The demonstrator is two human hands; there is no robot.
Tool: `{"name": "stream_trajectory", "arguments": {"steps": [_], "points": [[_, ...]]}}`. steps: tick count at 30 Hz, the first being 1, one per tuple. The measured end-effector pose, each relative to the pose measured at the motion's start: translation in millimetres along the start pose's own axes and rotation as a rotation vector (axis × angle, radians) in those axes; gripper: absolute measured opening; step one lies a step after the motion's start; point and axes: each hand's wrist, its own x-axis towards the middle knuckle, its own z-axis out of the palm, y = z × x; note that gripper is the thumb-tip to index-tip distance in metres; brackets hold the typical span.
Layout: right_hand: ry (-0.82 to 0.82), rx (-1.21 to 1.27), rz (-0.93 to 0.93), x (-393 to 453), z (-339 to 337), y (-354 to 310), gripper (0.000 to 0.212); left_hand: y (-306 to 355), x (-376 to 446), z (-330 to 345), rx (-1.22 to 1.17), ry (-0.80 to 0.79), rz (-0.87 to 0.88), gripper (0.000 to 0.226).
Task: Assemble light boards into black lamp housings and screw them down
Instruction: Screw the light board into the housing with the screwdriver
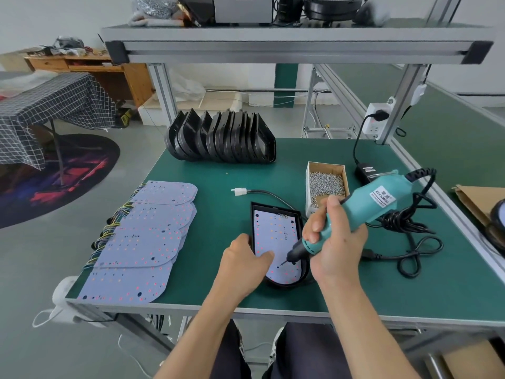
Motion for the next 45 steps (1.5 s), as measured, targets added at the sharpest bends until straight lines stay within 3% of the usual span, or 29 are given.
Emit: {"name": "stream_trajectory", "arguments": {"steps": [11, 45], "points": [[-0.011, -0.014, -0.013, -4, 5, 2, 0.012, -2, 0, 2, -0.02, 0.033, 0.004, 0.034], [-0.137, -0.193, -0.072, -11, 10, 8, 0.018, -3, 0, 6, 0.034, 0.069, 0.006, 0.03]]}}
